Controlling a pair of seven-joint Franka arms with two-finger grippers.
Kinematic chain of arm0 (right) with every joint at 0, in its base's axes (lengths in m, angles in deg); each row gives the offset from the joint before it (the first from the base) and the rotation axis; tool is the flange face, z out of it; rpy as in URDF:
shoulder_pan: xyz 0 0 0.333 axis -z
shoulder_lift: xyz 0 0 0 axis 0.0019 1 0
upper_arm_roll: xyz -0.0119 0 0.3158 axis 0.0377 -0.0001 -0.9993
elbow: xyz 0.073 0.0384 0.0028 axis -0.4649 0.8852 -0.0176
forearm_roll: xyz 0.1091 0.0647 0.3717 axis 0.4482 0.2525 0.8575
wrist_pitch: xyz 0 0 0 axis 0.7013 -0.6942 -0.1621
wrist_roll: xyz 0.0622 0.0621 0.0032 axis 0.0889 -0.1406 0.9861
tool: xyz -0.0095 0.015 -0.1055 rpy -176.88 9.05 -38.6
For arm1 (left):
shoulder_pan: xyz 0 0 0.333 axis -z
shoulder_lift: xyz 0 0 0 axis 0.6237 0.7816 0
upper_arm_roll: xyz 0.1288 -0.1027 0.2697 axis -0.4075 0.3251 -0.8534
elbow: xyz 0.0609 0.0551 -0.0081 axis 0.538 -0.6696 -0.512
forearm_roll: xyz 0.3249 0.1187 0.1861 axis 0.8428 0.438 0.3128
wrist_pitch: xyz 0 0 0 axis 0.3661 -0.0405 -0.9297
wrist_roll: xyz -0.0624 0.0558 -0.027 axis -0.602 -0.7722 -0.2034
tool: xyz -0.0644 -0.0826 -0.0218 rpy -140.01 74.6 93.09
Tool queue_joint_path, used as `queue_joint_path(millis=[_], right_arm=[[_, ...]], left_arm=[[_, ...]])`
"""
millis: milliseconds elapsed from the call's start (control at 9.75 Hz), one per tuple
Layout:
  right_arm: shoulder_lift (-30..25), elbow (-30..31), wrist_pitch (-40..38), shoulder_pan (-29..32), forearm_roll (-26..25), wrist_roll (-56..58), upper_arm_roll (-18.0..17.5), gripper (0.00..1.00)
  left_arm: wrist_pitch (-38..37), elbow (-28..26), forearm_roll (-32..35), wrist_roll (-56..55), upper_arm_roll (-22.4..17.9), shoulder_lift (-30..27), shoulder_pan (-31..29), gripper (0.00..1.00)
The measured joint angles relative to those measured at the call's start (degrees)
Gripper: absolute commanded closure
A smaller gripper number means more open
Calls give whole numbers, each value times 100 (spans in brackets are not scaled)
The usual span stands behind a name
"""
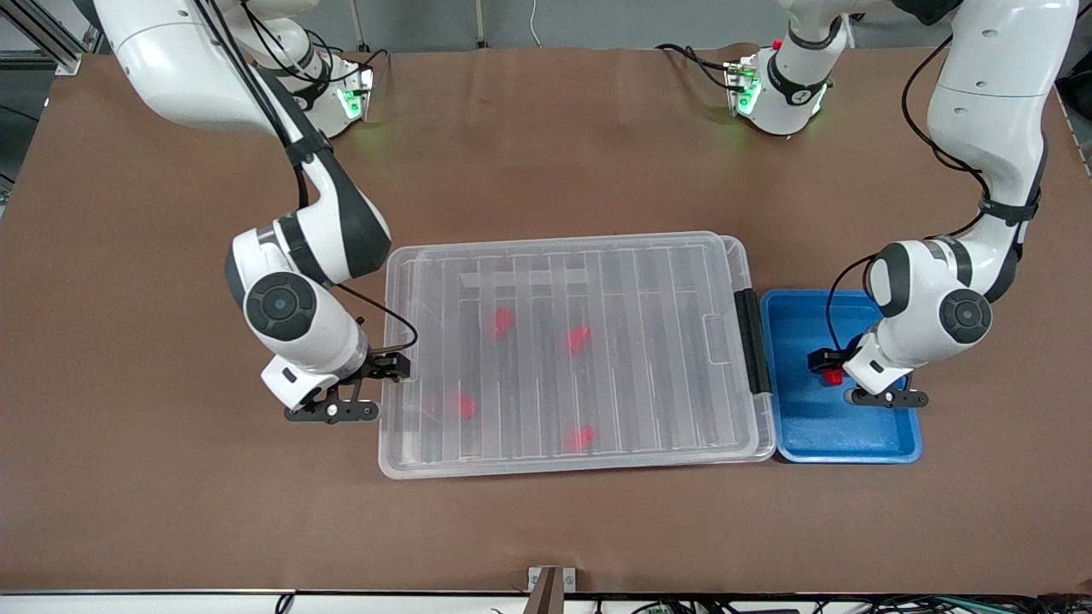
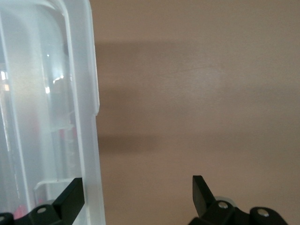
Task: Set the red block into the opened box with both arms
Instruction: 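Slide the clear lid open with the right gripper while the left gripper lifts the block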
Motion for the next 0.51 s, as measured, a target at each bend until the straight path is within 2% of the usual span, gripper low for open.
queue_joint_path(millis=[103, 205, 308, 410, 513], right_arm=[[0, 0, -30, 77, -3, 123, 2, 0], [-1, 0, -31, 152, -4, 255, 2, 0], [-5, -2, -31, 224, -4, 385, 2, 0], [-6, -4, -31, 292, -9, 504, 4, 0], [-10, -8, -56, 366, -14, 640, 8, 0]], left_arm=[[0, -10, 0, 0, -2, -1, -24, 32], [0, -16, 0, 0, -2, -2, -33, 64], [0, -22, 0, 0, -2, -2, -33, 87], [0, -30, 0, 0, -1, -4, -33, 100], [-3, -48, 0, 0, 0, -9, -33, 100]])
